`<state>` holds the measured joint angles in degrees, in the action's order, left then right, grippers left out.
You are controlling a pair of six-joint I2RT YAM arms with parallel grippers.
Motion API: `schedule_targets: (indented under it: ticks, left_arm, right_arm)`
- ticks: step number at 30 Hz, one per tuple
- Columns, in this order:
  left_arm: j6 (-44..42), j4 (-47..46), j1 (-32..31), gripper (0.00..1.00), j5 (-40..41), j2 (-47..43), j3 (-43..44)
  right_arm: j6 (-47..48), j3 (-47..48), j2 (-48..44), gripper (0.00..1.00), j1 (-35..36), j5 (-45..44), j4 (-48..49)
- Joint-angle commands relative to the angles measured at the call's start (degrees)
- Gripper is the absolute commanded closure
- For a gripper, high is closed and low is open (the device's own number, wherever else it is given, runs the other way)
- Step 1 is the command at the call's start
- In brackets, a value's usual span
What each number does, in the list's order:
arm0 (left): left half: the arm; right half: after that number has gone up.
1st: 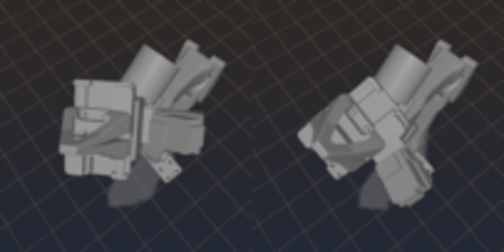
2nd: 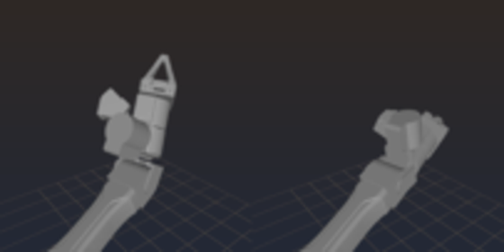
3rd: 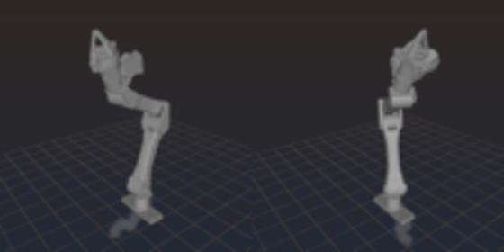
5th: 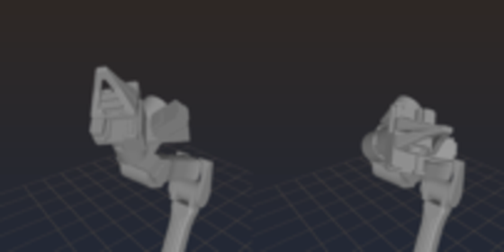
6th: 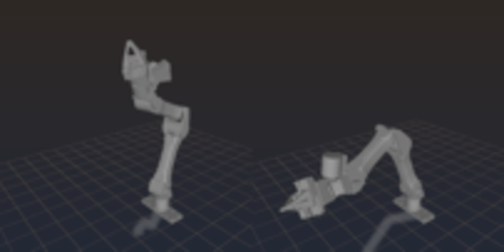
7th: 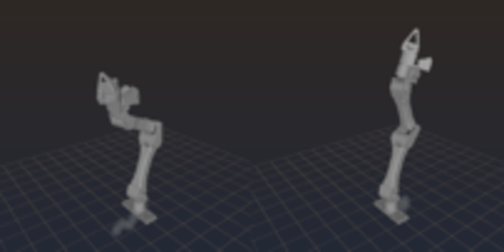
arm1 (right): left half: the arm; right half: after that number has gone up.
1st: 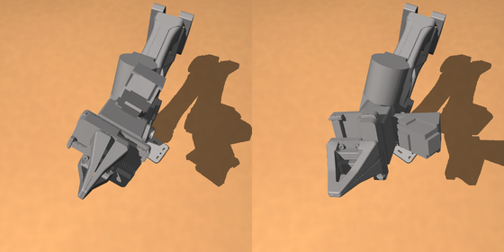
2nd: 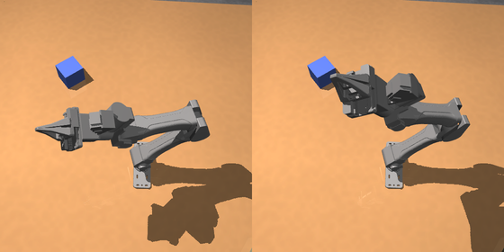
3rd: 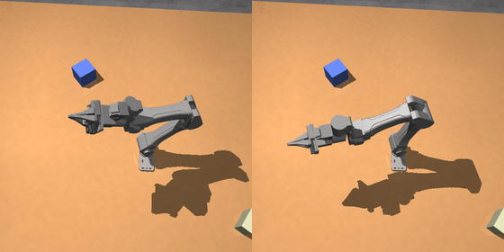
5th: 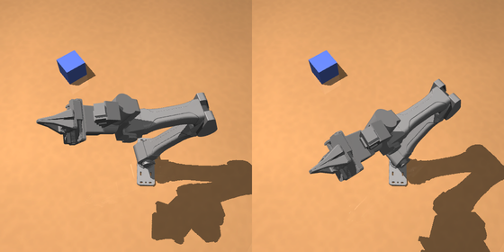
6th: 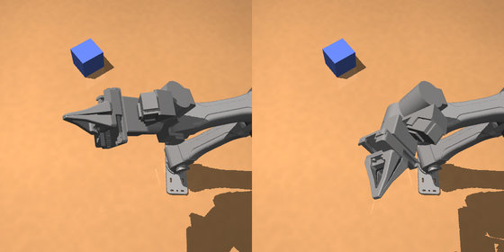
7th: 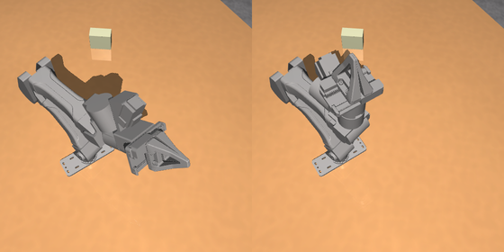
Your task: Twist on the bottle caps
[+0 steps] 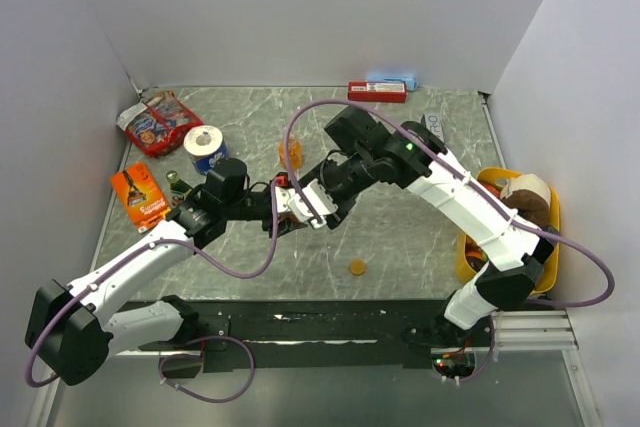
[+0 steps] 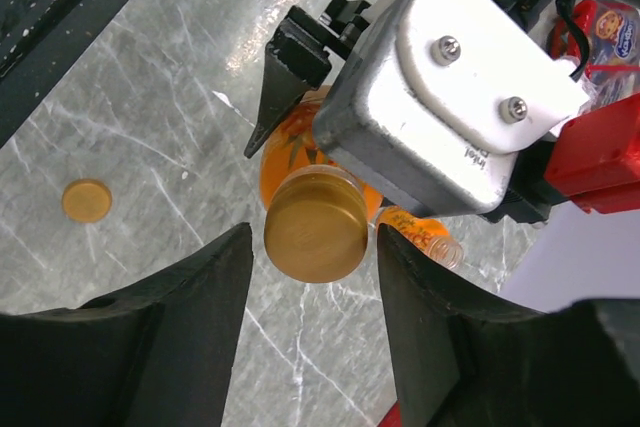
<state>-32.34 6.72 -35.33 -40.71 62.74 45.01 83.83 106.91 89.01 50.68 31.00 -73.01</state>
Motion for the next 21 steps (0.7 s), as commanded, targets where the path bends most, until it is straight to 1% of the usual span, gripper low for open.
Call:
schedule_targets:
  ticks: [1, 2, 7, 10, 12, 13, 15, 16, 18, 19, 20, 21]
  left_arm:
    - [-0.71, -2.06, -0.18, 0.99, -1.66, -0.08, 2.53]
    - [-0.71, -2.15, -0.26, 0.99, -1.65, -0.16, 2.45]
    - [1.04, -4.34, -0.26, 0.99, -0.78, -0.43, 1.92]
    - [3.59, -6.28, -0.26, 0.99, 0.45, -0.78, 1.22]
    - [6.66, -10.31, -0.18, 0.99, 1.33, -1.04, 0.69]
    - [7.37, -10.93, -0.18, 0.99, 2.46, -1.22, 0.34]
    - [11.05, -13.21, -0.09, 0.99, 4.57, -1.48, -0.19]
    - [12.55, -15.49, -0.18, 0.99, 7.37, -1.74, -0.8]
    - [16.15, -17.52, -0.18, 0.99, 10.37, -1.92, -1.33]
    - [17.56, -19.62, -0.09, 0.99, 12.65, -2.09, -1.51]
    - [19.66, -20.25, -0.18, 0.99, 16.24, -2.1, -1.6]
    - [20.29, -20.69, -0.09, 0.99, 17.93, -2.1, -1.77]
  right_arm:
    - [-2.44, 0.66, 0.64, 0.43, 0.74, -0.07, 2.17]
    - [-3.05, 0.58, 0.72, 0.45, 0.83, -0.24, 2.7]
    - [-5.96, 0.05, 1.51, 0.51, 0.83, -0.95, 3.75]
    - [-10.26, -1.53, 1.6, 0.55, 0.65, -1.38, 6.56]
    - [-15.78, -2.32, 2.13, 0.58, 0.13, -2.0, 9.36]
    - [-19.98, -2.24, 2.65, 0.58, -0.14, -2.44, 9.73]
    - [-24.74, -0.57, 4.75, 0.6, -0.49, -3.05, 9.91]
    - [-29.64, 0.3, 5.64, 0.6, -1.01, -3.23, 9.21]
    - [-34.68, 2.42, 7.74, 0.63, -1.63, -2.62, 8.42]
    - [-39.57, 2.94, 8.45, 0.63, -2.33, -2.27, 7.72]
    - [-41.97, 3.56, 8.98, 0.64, -2.77, -1.39, 7.45]
    - [-44.43, 3.65, 9.86, 0.65, -3.3, -0.86, 7.27]
